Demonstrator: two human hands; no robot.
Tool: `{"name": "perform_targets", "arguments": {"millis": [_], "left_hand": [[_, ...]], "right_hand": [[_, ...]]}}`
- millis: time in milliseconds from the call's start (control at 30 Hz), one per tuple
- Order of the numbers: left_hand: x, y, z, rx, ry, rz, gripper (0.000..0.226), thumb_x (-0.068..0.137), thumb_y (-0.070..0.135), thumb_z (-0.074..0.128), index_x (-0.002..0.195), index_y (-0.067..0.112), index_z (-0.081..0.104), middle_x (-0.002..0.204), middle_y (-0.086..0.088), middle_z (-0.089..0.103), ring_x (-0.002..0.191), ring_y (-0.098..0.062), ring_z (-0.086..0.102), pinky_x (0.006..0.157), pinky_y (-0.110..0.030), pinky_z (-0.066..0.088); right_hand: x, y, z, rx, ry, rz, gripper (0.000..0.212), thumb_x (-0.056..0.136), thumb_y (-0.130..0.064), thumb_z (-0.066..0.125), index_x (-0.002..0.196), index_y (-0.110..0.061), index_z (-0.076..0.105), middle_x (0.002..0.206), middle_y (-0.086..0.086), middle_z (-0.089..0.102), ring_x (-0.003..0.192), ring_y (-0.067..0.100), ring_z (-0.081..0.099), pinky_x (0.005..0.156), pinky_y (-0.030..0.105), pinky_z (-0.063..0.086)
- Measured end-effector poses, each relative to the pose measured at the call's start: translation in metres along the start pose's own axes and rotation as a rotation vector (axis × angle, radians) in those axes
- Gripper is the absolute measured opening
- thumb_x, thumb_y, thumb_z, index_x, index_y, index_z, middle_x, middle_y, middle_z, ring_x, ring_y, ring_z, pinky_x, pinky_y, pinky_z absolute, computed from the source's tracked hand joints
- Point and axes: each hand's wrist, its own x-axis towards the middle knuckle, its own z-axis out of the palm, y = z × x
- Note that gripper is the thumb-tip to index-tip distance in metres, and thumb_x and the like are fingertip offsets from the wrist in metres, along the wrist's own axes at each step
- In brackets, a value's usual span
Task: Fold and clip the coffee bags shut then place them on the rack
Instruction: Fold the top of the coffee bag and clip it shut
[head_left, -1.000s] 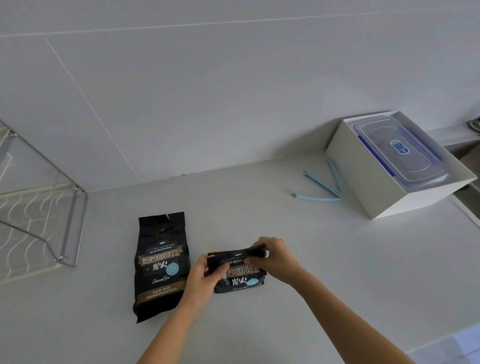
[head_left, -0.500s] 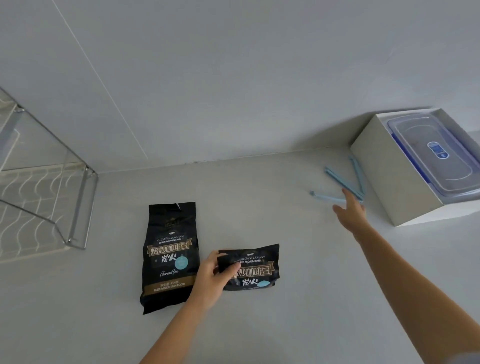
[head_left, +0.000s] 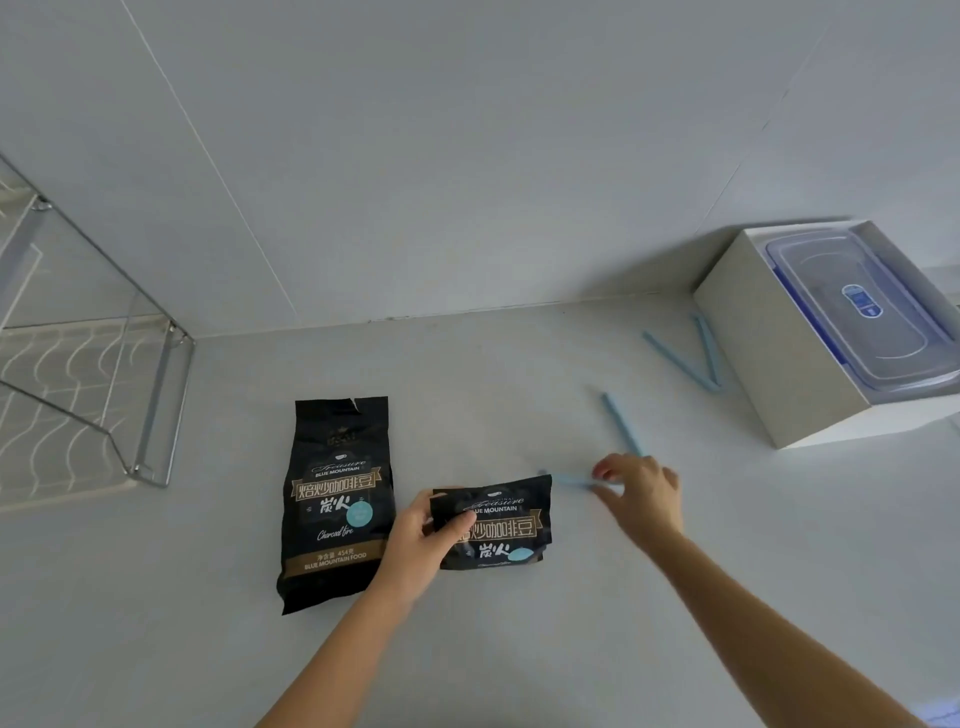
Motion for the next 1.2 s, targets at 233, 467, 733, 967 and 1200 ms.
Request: {"name": "perform_targets", "arguments": {"millis": [233,467,733,967,1200], "left_hand": [[-0.005,0.007,-0.001,-0.029,-0.004,-0.023,0.017,0.082,0.019,0.069,0.098,0.015,0.065,0.097,-0.005,0.072,0.085,-0.01,0.069,0.06,-0.012,0.052],[-0.003,0.002,0.001,-0.033,-0.006,-0.03,0.018,0.082,0.016,0.069,0.098,0.009,0.065,0.094,-0.003,0.071,0.075,0.0,0.07,0.057,-0.009,0.05],[-0.006,0.001,-0.004,0.05,-0.019,-0.002,0.022,0.082,0.019,0.069,0.102,0.01,0.064,0.1,-0.001,0.07,0.092,-0.008,0.064,0.062,-0.007,0.049],[-0.005,0.001,-0.003,0.064,-0.01,0.001,0.029,0.083,0.016,0.069,0.108,0.003,0.061,0.105,-0.009,0.069,0.096,-0.016,0.063,0.069,-0.015,0.049],[-0.008,0.0,-0.003,0.119,0.003,0.049,0.027,0.083,0.013,0.068,0.106,0.0,0.062,0.1,-0.012,0.07,0.081,-0.004,0.065,0.067,-0.012,0.048]], "right_hand": [[-0.061,-0.003,0.014,-0.029,-0.017,-0.143,0.027,0.08,-0.021,0.07,0.103,-0.031,0.062,0.112,-0.007,0.057,0.106,0.016,0.051,0.088,0.03,0.038],[-0.072,0.016,0.017,0.021,0.025,0.012,0.014,0.081,-0.027,0.071,0.094,-0.03,0.065,0.125,-0.002,0.055,0.12,0.022,0.045,0.093,0.041,0.042],[-0.056,-0.017,-0.02,0.84,0.004,0.215,0.016,0.084,-0.005,0.066,0.074,-0.017,0.067,0.073,0.005,0.063,0.065,0.018,0.055,0.066,0.032,0.047],[-0.061,-0.058,-0.052,0.602,-0.062,-0.188,0.023,0.078,-0.005,0.073,0.077,-0.027,0.067,0.096,-0.001,0.07,0.09,0.016,0.064,0.078,0.029,0.052],[-0.061,-0.074,-0.062,0.39,-0.006,-0.356,0.02,0.076,-0.014,0.076,0.079,-0.031,0.066,0.095,-0.021,0.069,0.089,-0.006,0.063,0.078,0.005,0.043]]}}
